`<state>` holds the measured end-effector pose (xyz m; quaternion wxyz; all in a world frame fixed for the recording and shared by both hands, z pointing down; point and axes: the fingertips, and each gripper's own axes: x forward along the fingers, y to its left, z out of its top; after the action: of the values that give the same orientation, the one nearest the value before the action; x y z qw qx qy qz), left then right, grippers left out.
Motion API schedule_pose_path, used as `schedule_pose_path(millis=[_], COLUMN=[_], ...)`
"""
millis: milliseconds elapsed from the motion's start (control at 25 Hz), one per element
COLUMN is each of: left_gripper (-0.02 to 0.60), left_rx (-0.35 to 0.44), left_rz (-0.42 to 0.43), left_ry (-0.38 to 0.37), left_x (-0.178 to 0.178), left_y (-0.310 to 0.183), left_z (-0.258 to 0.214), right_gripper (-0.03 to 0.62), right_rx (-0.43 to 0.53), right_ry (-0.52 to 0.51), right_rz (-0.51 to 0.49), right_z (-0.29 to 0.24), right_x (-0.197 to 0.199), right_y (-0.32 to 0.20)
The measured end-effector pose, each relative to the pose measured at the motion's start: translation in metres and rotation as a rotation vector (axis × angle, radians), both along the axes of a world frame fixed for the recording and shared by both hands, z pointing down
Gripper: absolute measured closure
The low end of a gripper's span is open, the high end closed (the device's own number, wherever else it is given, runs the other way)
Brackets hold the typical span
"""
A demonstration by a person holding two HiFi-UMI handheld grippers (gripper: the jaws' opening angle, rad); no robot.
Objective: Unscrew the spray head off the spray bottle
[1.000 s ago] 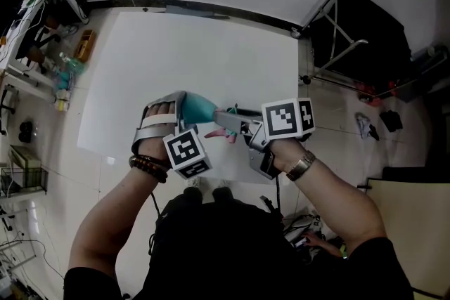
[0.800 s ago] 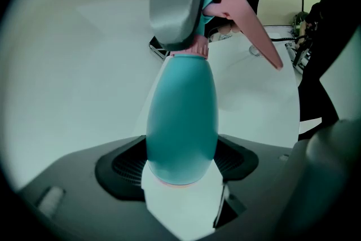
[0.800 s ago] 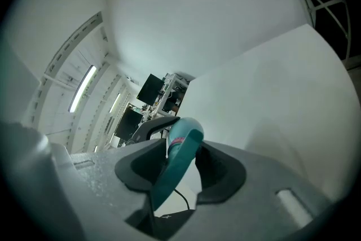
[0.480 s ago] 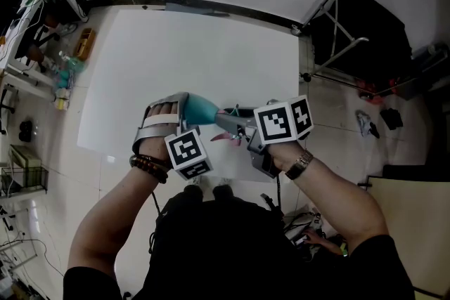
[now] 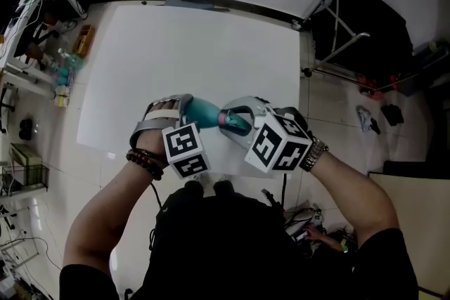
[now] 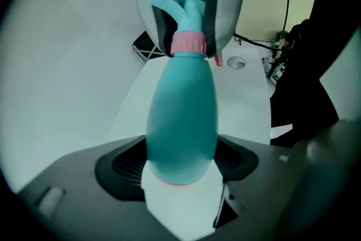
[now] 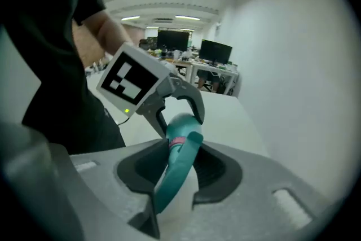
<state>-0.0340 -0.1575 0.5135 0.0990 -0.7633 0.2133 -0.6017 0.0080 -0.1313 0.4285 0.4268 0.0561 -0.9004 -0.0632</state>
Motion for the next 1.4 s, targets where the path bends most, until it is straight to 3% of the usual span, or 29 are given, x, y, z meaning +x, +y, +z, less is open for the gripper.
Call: schedule_pose_path(millis=[240, 400, 600, 800, 960, 1200, 1360, 1400], left_gripper=[0.193, 0.193, 0.193, 0.193, 0.195, 0.196, 0.196, 0.196], left_rx=[-0.085, -0.114, -0.175, -0.246, -0.228, -0.299, -0.229, -0.209], left_rz=[0.039, 0.054, 0.074, 0.100, 0.120, 0.114, 0.083, 0.074], left_ry=[0.034, 0.045, 0.071, 0.092, 0.062, 0.084, 0.086, 0.085], left_x=[0.009, 0.012, 0.016, 0.020, 0.020, 0.022, 0.022, 0.021], left_y=[0.016, 0.021, 0.029, 0.045, 0.046, 0.052, 0.043, 0.039], left_z=[0.005, 0.005, 0.006, 0.006, 0.008, 0.009, 0.005, 0.005], right_gripper=[0.474, 0.476, 0.476, 0.476, 0.477, 0.477, 0.472, 0.423], right_rx=[0.407, 0.603, 0.781, 0.870, 0.882, 0.938, 0.900, 0.862], right_ry=[0.173, 0.258, 0.260, 0.275, 0.286, 0.297, 0.277, 0.269], right_rz=[-0.370, -0.517, -0.630, -0.723, -0.765, -0.818, -0.714, -0.661], right_z=[0.006, 0.005, 0.001, 0.005, 0.008, 0.009, 0.005, 0.003], right_x=[0.006, 0.008, 0.005, 0.012, 0.016, 0.017, 0.016, 0.017], right_y=[0.020, 0.026, 0.036, 0.049, 0.054, 0.053, 0.044, 0.038])
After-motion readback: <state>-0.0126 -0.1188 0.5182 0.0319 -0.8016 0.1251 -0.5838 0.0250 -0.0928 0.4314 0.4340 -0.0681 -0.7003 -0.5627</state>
